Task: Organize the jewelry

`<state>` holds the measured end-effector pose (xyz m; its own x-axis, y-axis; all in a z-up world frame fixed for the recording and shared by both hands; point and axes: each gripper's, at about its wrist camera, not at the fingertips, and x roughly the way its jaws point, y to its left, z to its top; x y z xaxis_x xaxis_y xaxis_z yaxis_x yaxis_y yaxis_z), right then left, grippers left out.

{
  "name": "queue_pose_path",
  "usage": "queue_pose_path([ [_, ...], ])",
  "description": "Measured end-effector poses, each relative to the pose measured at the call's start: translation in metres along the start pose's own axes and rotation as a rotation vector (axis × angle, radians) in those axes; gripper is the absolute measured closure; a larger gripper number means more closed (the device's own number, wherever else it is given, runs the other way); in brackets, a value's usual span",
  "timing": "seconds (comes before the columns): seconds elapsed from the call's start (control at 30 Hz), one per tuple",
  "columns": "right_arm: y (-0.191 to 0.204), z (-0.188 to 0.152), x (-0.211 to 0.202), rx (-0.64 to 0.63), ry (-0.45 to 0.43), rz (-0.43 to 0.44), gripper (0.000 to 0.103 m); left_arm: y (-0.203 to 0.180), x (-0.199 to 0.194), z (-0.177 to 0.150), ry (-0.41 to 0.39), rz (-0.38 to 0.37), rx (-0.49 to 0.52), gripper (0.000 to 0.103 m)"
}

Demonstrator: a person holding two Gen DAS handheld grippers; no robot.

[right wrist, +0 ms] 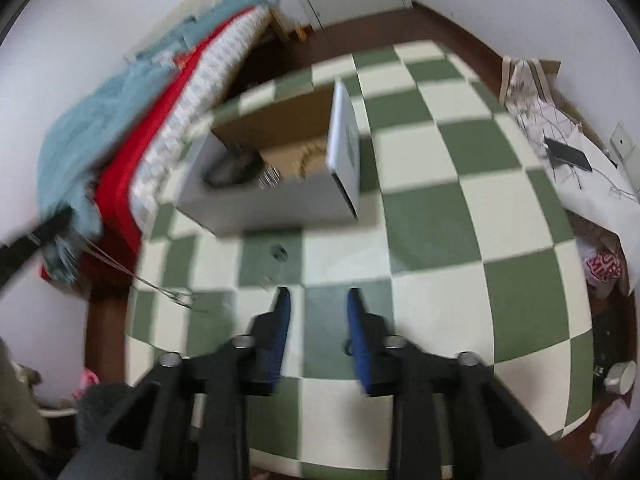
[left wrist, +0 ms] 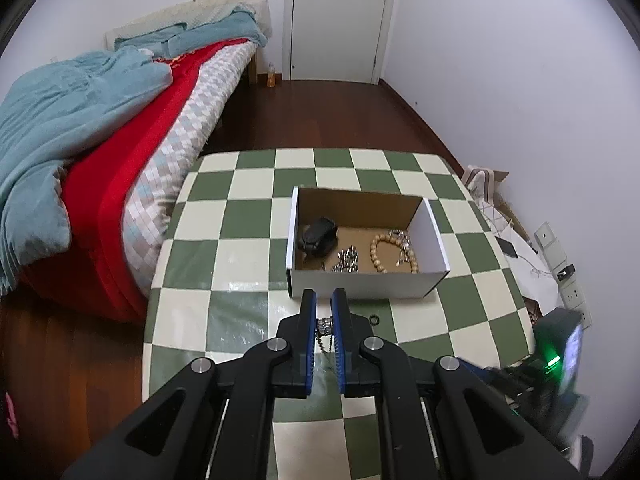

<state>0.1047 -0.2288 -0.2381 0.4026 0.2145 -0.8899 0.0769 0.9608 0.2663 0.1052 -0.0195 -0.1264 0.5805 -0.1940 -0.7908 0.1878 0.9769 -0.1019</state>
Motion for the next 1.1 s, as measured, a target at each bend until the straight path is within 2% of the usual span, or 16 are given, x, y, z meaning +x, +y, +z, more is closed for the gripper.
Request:
queue_pose_path([
  [0.13,0.008,-0.024,0.031,-0.075,0.041,-0.09,0.071,0.002,0.007,-0.007,0.022,0.004,-0.006,0.097],
  [0.17,0.012,-0.029,0.033,-0.103,0.02,-0.127,0.072,0.003,0.008,-0.008,0.025,0.006,-0.008,0.097],
  [0.23,0.019,-0.034,0.036,-0.157,-0.005,-0.201,0.09,0.005,0.008,-0.008,0.028,0.008,-0.012,0.098],
  [0.37,0.017,-0.035,0.028,-0.139,-0.043,-0.188,0.09,0.007,0.004,0.001,0.02,-0.001,-0.018,0.098],
  [0.43,0.011,-0.028,0.009,-0.089,-0.078,-0.139,0.09,0.005,0.0,0.013,0.008,-0.017,-0.019,0.098],
  [0.53,0.013,0.001,-0.028,-0.048,-0.142,-0.059,0.09,-0.001,-0.003,0.035,-0.008,-0.049,-0.009,0.098],
  [0.73,0.036,0.069,-0.063,-0.077,-0.22,-0.011,0.09,-0.015,-0.001,0.085,-0.031,-0.106,0.019,0.098],
  [0.93,0.037,0.126,-0.047,-0.067,-0.196,0.009,0.09,-0.022,0.034,0.126,0.014,-0.122,0.037,0.098],
  [1.1,0.034,0.158,-0.02,-0.056,-0.129,0.026,0.09,-0.026,0.071,0.143,0.084,-0.136,0.046,0.097],
])
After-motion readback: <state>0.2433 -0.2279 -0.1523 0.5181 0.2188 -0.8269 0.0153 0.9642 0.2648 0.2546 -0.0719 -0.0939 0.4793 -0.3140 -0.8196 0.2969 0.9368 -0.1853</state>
